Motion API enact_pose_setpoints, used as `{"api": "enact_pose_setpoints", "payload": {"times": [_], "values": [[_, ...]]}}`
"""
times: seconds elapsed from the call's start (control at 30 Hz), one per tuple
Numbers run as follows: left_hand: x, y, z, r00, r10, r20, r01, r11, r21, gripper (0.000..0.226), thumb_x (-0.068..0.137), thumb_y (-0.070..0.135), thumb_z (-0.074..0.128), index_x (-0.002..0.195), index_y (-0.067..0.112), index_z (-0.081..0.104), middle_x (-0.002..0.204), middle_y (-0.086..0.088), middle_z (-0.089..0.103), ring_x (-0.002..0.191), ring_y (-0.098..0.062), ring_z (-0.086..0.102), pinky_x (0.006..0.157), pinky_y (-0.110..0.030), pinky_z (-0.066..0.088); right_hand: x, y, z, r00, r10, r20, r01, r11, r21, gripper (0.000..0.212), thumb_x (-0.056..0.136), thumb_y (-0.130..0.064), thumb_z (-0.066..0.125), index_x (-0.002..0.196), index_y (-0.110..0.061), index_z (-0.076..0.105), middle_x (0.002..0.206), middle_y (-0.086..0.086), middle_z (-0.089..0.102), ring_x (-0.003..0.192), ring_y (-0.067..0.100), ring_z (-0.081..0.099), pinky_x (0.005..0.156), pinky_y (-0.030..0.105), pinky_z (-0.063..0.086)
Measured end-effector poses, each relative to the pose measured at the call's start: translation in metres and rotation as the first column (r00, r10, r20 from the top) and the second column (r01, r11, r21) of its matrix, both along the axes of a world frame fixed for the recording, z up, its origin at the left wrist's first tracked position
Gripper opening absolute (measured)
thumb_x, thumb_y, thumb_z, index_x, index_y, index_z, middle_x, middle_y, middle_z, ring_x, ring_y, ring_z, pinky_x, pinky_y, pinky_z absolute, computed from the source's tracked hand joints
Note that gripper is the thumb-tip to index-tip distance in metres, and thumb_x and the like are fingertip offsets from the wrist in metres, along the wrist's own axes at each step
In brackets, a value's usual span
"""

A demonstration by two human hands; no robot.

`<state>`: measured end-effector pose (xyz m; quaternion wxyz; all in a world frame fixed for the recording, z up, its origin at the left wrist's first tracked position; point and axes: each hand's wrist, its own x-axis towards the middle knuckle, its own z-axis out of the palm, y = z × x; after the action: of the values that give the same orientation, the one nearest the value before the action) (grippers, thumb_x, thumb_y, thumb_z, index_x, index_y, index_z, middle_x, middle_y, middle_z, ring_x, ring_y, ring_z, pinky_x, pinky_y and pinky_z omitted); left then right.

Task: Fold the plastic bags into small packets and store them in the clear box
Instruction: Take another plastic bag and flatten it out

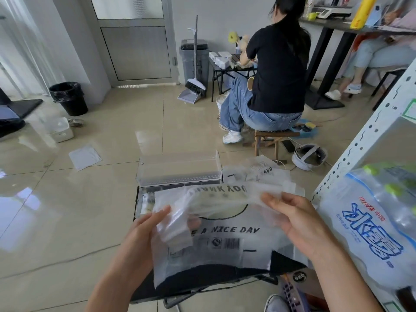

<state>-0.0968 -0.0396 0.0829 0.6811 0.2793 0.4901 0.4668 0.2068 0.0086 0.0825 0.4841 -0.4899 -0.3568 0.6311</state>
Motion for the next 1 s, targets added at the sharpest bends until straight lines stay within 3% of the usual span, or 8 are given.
{"api": "enact_pose_setpoints", "payload": {"times": [0.07, 0.13, 0.2, 0.33, 0.53, 0.73, 0.8, 1.0], "values": [[-0.002, -0.003, 0.005, 0.998, -0.051, -0.042, 0.053, 0.998, 0.035, 0.062, 0.095, 0.057, 0.054, 0.127, 0.006, 0.07, 0.124, -0.025, 0.072, 0.118, -0.039, 0.069, 0.102, -0.054, 0.051, 0.001, 0.0, 0.001, 1.0, 0.021, 0.007, -0.021, 1.0, 0.008, 0.027, 0.088, -0.015, 0.069, 0.112, -0.003, 0.076, 0.114, 0.013, 0.078, 0.102, 0.025, 0.077, 0.093, 0.036, 0.057], [-0.006, -0.004, 0.004, 0.99, -0.112, -0.081, 0.12, 0.987, 0.102, 0.083, 0.077, 0.067, 0.076, 0.136, 0.01, 0.064, 0.131, -0.022, 0.07, 0.123, -0.039, 0.067, 0.107, -0.061, 0.047, 0.003, 0.001, 0.0, 0.999, 0.028, 0.02, -0.029, 1.0, 0.005, 0.03, 0.089, -0.017, 0.068, 0.115, -0.003, 0.075, 0.113, 0.015, 0.078, 0.097, 0.026, 0.078, 0.081, 0.031, 0.059], [-0.012, -0.005, 0.0, 0.981, -0.185, -0.052, 0.191, 0.967, 0.171, 0.1, 0.064, 0.047, 0.095, 0.145, 0.008, 0.051, 0.137, -0.021, 0.066, 0.125, -0.043, 0.065, 0.108, -0.065, 0.045, 0.005, 0.001, -0.001, 0.999, 0.017, 0.047, -0.016, 1.0, -0.01, 0.026, 0.089, -0.017, 0.07, 0.11, -0.004, 0.076, 0.11, 0.017, 0.078, 0.089, 0.025, 0.078, 0.072, 0.028, 0.059], [-0.012, -0.007, 0.001, 0.977, -0.208, -0.052, 0.215, 0.951, 0.221, 0.087, 0.072, 0.008, 0.084, 0.149, 0.016, 0.046, 0.138, -0.021, 0.066, 0.123, -0.046, 0.065, 0.111, -0.059, 0.04, 0.008, 0.001, 0.001, 0.999, -0.004, 0.049, 0.005, 1.0, -0.03, 0.016, 0.09, -0.011, 0.07, 0.102, -0.003, 0.078, 0.103, 0.011, 0.081, 0.084, 0.018, 0.079, 0.065, 0.023, 0.062], [-0.012, -0.003, -0.006, 0.976, -0.086, -0.201, 0.128, 0.971, 0.201, 0.051, 0.08, 0.018, 0.085, 0.128, 0.022, 0.07, 0.12, -0.022, 0.074, 0.11, -0.043, 0.072, 0.097, -0.054, 0.055, 0.014, -0.001, 0.002, 0.977, 0.086, 0.195, -0.077, 0.996, -0.049, 0.024, 0.089, -0.021, 0.073, 0.109, -0.008, 0.077, 0.106, 0.007, 0.081, 0.091, 0.021, 0.079, 0.078, 0.027, 0.06], [-0.004, 0.001, -0.012, 0.939, 0.149, -0.31, -0.074, 0.968, 0.241, 0.046, 0.068, 0.048, 0.092, 0.092, 0.01, 0.079, 0.082, -0.022, 0.075, 0.065, -0.026, 0.07, 0.046, -0.026, 0.053, 0.014, -0.002, 0.002, 0.964, 0.154, 0.215, -0.145, 0.988, -0.06, 0.032, 0.085, -0.024, 0.074, 0.11, -0.007, 0.079, 0.111, 0.014, 0.079, 0.1, 0.034, 0.076, 0.098, 0.042, 0.057], [-0.001, 0.001, -0.009, 0.944, 0.162, -0.287, -0.083, 0.96, 0.268, 0.02, 0.089, 0.029, 0.073, 0.102, 0.014, 0.078, 0.082, -0.011, 0.077, 0.065, -0.022, 0.072, 0.046, -0.023, 0.053, 0.013, -0.002, 0.002, 0.955, 0.162, 0.248, -0.153, 0.987, -0.055, 0.035, 0.082, -0.027, 0.075, 0.111, -0.008, 0.079, 0.111, 0.013, 0.079, 0.103, 0.035, 0.075, 0.103, 0.046, 0.054], [0.002, -0.001, -0.004, 0.987, 0.026, -0.157, 0.014, 0.968, 0.25, 0.031, 0.096, 0.02, 0.058, 0.124, 0.016, 0.07, 0.109, -0.02, 0.078, 0.096, -0.036, 0.077, 0.075, -0.041, 0.064, 0.015, 0.0, -0.003, 0.959, 0.118, 0.256, -0.11, 0.993, -0.044, 0.026, 0.086, -0.024, 0.075, 0.107, -0.01, 0.081, 0.109, 0.012, 0.08, 0.108, 0.033, 0.075, 0.108, 0.047, 0.05]]}}
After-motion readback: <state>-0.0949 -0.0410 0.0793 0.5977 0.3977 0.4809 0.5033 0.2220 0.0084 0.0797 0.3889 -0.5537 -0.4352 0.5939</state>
